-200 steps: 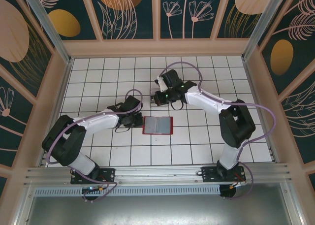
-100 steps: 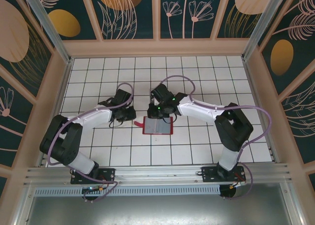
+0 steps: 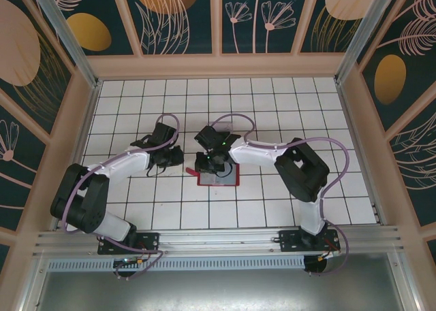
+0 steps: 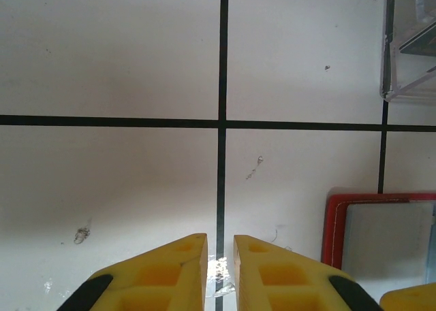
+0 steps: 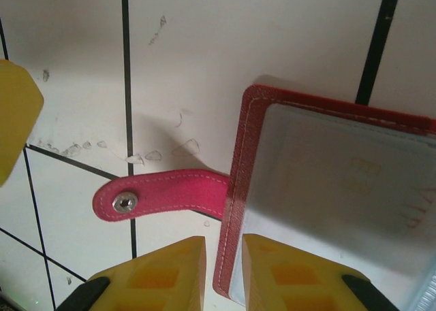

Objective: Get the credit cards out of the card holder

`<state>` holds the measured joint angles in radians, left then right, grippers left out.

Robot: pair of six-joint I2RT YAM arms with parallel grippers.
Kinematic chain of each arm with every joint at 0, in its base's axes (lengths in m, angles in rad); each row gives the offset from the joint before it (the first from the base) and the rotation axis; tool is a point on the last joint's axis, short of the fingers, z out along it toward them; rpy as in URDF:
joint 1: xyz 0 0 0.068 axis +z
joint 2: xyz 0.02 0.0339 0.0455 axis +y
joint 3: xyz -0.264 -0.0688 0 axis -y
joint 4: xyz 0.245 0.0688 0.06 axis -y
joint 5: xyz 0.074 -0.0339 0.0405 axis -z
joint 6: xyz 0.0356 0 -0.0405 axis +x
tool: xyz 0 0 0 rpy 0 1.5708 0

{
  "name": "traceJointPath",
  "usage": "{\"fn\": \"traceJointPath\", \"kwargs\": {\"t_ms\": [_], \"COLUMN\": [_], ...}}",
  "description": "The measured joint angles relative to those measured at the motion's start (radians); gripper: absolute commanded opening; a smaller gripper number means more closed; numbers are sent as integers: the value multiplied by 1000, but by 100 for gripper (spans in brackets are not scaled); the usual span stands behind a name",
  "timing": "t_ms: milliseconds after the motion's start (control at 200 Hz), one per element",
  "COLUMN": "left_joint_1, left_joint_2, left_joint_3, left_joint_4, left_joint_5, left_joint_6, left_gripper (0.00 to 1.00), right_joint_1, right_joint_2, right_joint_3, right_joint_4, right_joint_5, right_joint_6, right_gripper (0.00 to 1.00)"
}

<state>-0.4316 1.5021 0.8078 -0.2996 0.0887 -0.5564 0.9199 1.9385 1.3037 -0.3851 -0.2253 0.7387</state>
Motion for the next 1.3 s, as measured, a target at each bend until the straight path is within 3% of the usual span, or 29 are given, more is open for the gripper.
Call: {"fn": "traceJointPath", "kwargs": {"t_ms": [450,821,1301], "left_joint_1": [0,0,0], "left_joint_2": [0,0,12], "left_joint_3": [-3,-4,-4], "left_joint_4": [0,0,8], "left_joint_5": [1,8,27], "left_joint_6": [4,4,4], "left_gripper": [20,20,20], "right_joint_1": [3,4,26], "right_joint_2": [41,41,43], "right_joint_3": [10,24,103], "right_joint_4": [-22,-103,-323], "right_joint_5": [2,87,267], "right_joint_6": [4,3,3], "right_gripper": [25,28,43]}}
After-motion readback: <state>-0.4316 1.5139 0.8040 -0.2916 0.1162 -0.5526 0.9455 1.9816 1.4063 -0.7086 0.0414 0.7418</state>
